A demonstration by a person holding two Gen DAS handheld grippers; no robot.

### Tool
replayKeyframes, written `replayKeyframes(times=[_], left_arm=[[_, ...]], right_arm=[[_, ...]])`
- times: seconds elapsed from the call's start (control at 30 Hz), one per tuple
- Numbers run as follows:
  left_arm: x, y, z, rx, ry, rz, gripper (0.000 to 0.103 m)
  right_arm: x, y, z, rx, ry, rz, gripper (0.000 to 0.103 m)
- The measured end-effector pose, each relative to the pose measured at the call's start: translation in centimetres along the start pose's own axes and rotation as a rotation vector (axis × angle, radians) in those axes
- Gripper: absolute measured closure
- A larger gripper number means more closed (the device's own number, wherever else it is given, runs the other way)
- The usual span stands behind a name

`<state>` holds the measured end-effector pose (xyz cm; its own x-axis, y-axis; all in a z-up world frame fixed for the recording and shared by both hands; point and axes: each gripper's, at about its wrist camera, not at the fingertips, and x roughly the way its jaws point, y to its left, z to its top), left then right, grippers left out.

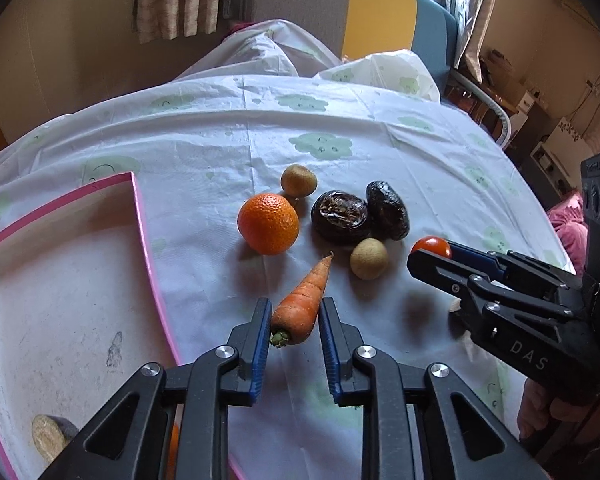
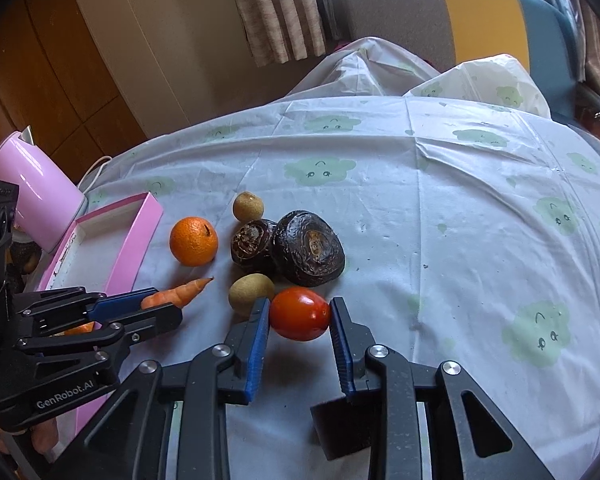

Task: Organize fruits
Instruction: 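Grasp the carrot with the left tool while the right tool grasps the red tomato, then carry carrot and tomato into the pink tray and open both tools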

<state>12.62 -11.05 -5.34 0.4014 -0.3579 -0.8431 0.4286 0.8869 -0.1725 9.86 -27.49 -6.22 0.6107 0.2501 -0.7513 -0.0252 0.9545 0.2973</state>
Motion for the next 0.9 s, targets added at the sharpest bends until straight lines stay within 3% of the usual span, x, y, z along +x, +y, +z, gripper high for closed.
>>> replayKeyframes(times=[0.2, 0.43, 0.9], left_arm=[[-3.1, 1.4, -0.6, -0.087, -0.056, -0.010, 0.079], [-6.0, 4.9, -1.5, -0.188, -0.119, 0.073, 0.079], [-8.2, 10.1, -4.2, -0.295, -0.147, 0.180, 0.079]], right_arm=[[-1.5, 0.8, -0.5, -0.006, -0.021, 0.011, 0.073], [-2.1, 3.3, -1.5, -0.052, -0.025, 0.040, 0.073], [-2.7, 10.6, -3.4, -0.188, -0.007, 0.140, 0.073]])
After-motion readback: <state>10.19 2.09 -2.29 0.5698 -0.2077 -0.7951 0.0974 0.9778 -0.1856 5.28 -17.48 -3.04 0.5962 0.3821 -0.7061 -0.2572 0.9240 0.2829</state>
